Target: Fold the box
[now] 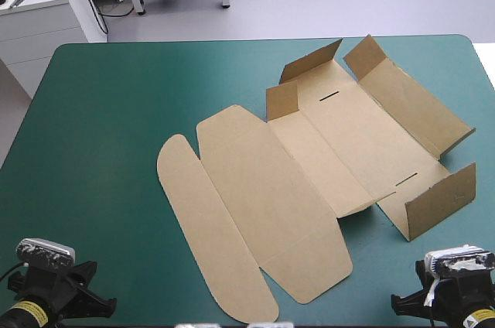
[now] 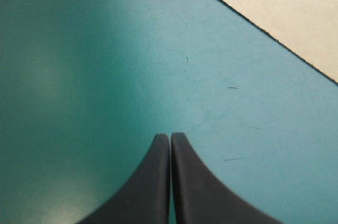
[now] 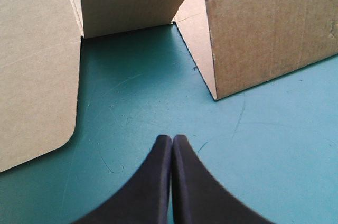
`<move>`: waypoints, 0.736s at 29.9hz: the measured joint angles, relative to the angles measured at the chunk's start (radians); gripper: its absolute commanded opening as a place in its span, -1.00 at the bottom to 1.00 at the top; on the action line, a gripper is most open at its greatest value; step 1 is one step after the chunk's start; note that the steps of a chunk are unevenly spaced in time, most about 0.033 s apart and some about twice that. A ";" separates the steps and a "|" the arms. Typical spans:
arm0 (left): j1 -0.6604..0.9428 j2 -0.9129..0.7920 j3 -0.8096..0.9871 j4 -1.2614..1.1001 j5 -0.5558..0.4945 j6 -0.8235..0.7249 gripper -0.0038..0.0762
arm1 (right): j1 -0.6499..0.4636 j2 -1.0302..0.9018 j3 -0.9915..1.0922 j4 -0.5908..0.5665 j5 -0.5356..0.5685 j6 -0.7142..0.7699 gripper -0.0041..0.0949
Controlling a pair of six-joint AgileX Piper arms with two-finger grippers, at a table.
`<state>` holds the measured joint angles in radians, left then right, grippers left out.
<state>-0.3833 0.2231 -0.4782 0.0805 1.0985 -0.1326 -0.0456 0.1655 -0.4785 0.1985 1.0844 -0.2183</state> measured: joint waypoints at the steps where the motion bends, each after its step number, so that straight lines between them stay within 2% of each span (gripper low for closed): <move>1: 0.000 0.000 0.000 0.000 0.000 0.000 -0.93 | 0.000 0.000 0.000 0.000 0.000 0.002 -0.95; 17: 0.000 0.000 0.000 0.000 0.000 0.000 -0.93 | 0.000 0.002 0.000 0.003 0.001 0.048 -0.95; 22: 0.000 0.000 0.000 0.000 -0.002 0.000 -0.93 | 0.000 0.066 -0.038 0.003 0.029 0.153 -0.95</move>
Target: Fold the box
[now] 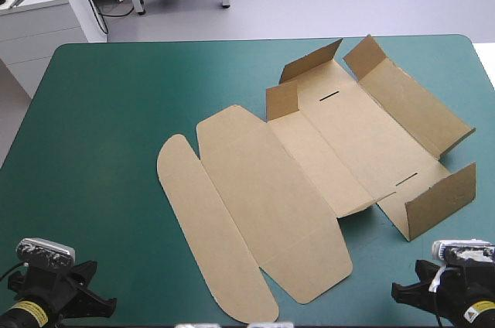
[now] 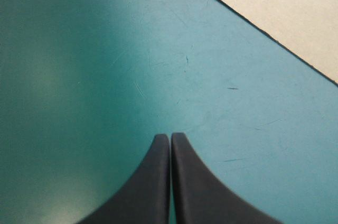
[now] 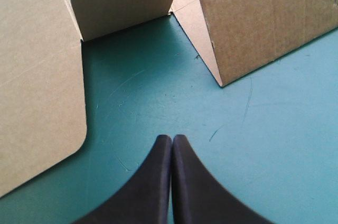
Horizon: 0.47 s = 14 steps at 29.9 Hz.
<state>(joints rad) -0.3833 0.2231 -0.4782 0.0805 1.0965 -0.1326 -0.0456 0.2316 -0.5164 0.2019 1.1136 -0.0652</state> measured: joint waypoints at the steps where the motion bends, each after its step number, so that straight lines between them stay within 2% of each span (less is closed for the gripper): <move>1: 0.000 0.000 0.000 0.000 0.000 0.000 -0.93 | 0.000 0.025 -0.018 0.000 0.003 0.027 -0.95; 9: 0.000 0.000 0.000 0.000 0.000 0.000 -0.93 | 0.000 0.298 -0.265 0.098 0.016 0.129 -0.95; 14: 0.000 0.000 0.000 0.000 0.000 0.000 -0.93 | 0.001 0.479 -0.377 0.101 0.052 0.172 -0.86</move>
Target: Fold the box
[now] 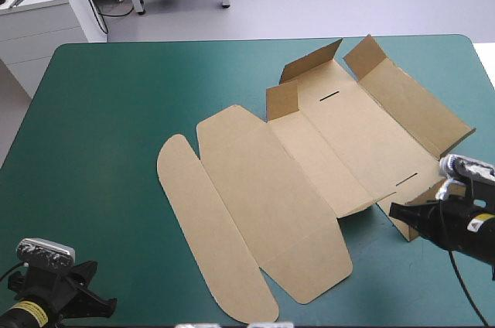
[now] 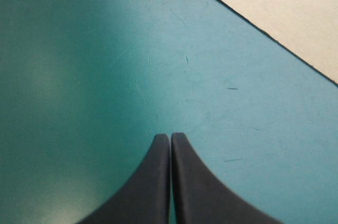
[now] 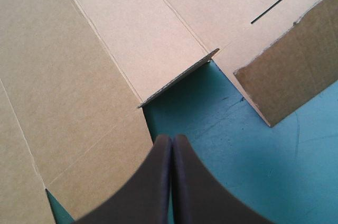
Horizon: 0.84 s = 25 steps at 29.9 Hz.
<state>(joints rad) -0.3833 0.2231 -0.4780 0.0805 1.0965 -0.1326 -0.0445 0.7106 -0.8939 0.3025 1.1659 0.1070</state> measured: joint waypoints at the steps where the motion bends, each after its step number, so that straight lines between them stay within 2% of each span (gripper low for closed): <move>1: 0.000 0.000 0.000 0.000 0.000 0.000 -0.93 | 0.000 0.035 -0.018 0.005 0.010 0.003 -0.80; 8: 0.000 0.000 0.001 -0.002 0.000 0.000 -0.93 | 0.000 0.222 -0.106 0.025 0.075 0.007 -0.15; 12: 0.000 0.000 0.001 -0.002 0.000 0.000 -0.93 | 0.000 0.296 -0.124 0.058 0.074 0.025 0.10; 19: 0.000 0.000 0.001 -0.002 0.000 0.000 -0.93 | 0.001 0.423 -0.125 0.104 0.074 0.254 0.15; 25: 0.000 0.000 0.001 -0.002 0.000 0.000 -0.93 | 0.001 0.540 -0.125 0.187 0.067 0.354 0.15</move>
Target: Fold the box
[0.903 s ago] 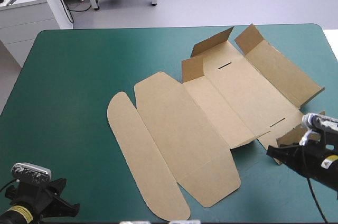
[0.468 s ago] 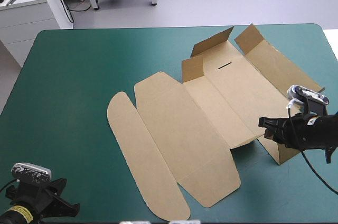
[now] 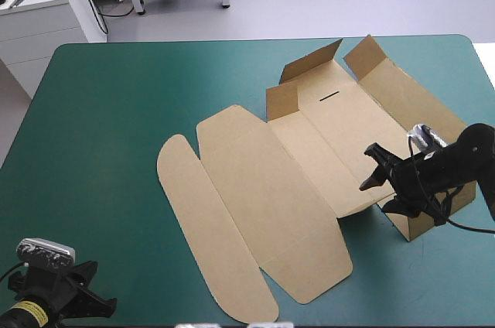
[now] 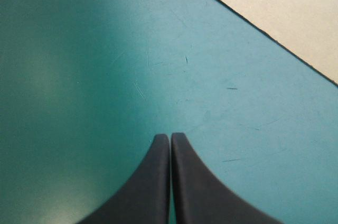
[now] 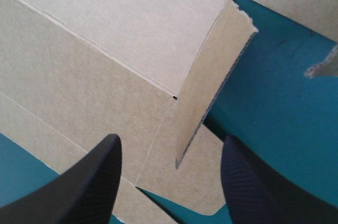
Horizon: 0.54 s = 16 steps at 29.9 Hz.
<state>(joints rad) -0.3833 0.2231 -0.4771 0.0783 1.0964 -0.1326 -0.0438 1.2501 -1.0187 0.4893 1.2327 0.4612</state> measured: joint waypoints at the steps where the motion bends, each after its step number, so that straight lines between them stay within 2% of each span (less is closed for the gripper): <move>1: 0.000 0.000 0.000 0.000 0.000 0.000 -0.93 | 0.001 0.017 0.000 0.006 -0.002 0.016 0.15; 9: 0.000 0.000 0.000 0.000 0.000 0.000 -0.93 | 0.001 0.111 0.000 0.002 -0.009 0.053 0.15; 16: 0.000 0.000 0.000 0.000 0.000 0.000 -0.93 | 0.001 0.162 0.000 -0.052 -0.012 0.090 0.13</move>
<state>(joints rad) -0.3833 0.2231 -0.4771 0.0783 1.0964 -0.1326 -0.0425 1.4119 -1.0187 0.4378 1.2209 0.5517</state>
